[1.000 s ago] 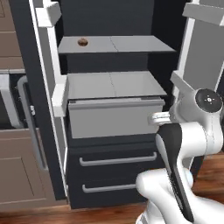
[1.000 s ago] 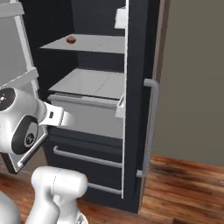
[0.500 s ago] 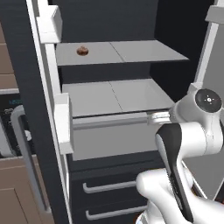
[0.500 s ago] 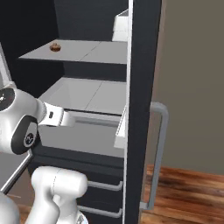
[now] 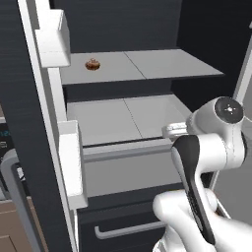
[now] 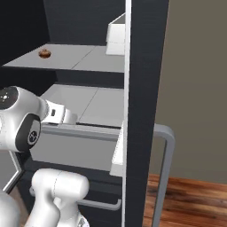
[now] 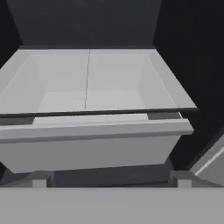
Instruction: Gather the mushroom and carrot from the fridge and place them on a tray on the dining counter. Then gather the chicken drumsticks from the fridge and place them on the other tray.
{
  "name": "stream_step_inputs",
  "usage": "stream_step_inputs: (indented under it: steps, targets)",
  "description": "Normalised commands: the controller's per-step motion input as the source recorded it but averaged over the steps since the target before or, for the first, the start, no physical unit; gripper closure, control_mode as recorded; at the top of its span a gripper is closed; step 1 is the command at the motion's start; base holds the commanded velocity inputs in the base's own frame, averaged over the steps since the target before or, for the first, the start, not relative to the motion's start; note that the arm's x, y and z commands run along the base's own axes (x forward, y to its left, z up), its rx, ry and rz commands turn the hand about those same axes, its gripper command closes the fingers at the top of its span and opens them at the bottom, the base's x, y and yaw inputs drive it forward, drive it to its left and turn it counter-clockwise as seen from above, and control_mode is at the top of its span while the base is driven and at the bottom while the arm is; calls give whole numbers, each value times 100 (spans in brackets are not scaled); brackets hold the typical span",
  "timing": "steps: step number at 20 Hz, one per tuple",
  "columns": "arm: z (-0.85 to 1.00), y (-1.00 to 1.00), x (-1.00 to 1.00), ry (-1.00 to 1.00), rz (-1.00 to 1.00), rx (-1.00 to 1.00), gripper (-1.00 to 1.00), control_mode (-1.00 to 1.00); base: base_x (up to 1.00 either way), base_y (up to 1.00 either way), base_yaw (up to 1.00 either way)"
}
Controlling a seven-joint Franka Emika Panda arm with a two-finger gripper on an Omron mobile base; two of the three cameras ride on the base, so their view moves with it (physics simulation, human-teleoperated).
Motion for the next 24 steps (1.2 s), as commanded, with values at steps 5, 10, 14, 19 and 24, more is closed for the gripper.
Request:
stream_step_inputs:
  steps: [5, 10, 14, 19, 24]
  targets:
    - [57, 39, 47, -10, 22, 0, -100, -100, 0, 0, 0]
    - [84, 58, 37, -11, 20, -8, -100, -100, 0, 0, 0]
    - [85, 61, 38, -5, 12, -11, -100, -100, 0, 0, 0]
    - [57, 54, 66, 3, 6, -5, -100, -100, 0, 0, 0]
    - [9, 36, 85, 8, 0, 0, -100, -100, 0, 0, 0]
